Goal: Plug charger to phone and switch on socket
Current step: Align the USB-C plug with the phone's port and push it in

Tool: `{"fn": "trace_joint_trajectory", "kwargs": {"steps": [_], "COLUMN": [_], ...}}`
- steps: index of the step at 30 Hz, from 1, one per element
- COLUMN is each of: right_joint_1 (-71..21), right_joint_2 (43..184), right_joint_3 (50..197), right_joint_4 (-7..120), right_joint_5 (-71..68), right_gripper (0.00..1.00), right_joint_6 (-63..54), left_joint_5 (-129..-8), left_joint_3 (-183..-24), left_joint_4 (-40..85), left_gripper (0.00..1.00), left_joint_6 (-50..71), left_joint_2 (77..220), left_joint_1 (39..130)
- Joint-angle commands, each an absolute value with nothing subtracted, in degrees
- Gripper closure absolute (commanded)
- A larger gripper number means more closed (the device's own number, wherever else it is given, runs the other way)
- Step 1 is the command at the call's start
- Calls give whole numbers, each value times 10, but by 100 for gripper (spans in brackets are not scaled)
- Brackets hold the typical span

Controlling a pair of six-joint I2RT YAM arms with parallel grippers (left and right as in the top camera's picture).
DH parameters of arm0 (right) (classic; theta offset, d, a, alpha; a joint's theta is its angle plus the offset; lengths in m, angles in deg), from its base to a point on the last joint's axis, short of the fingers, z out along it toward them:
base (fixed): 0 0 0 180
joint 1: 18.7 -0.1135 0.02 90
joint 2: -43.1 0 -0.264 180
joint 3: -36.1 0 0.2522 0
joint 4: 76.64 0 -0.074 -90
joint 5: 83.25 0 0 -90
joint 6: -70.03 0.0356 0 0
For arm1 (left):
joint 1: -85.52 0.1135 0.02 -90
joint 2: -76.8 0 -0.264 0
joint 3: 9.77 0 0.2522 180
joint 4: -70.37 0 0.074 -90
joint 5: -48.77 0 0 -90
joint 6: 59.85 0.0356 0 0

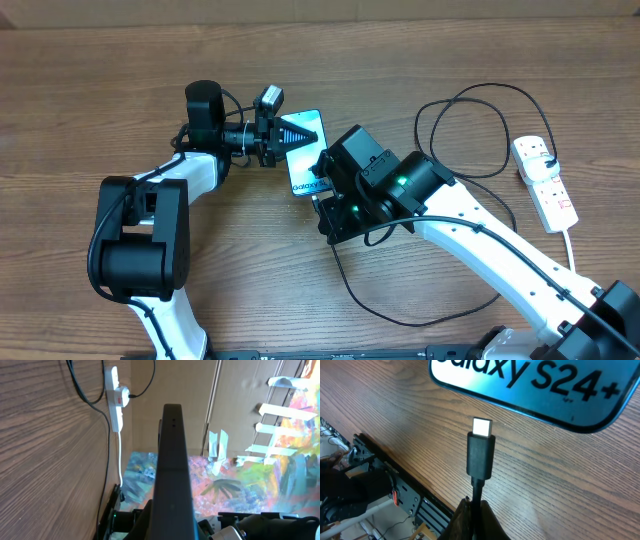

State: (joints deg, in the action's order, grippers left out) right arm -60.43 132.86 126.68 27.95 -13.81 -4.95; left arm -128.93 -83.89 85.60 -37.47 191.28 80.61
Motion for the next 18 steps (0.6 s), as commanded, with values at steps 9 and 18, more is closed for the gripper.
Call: {"fn": "trace_joint_trajectory", "kwargs": {"steps": [9, 18], "right_joint_1": [-606, -606], "right_joint_2": [1327, 1328], "right_joint_3": [1271, 1271], "right_joint_4": [280, 281], "right_joint_5": [-123, -123], "right_gripper": [96, 96], "right_joint_6": [-32, -19], "left_joint_5": [-1312, -1308], "left_joint_3": [-848, -848], "left_joint_4": [860, 860], "left_gripper": [96, 96], "left_joint_6": [-388, -398], "left_joint_2": [1912, 1912], "left_joint_1": [803, 802]}}
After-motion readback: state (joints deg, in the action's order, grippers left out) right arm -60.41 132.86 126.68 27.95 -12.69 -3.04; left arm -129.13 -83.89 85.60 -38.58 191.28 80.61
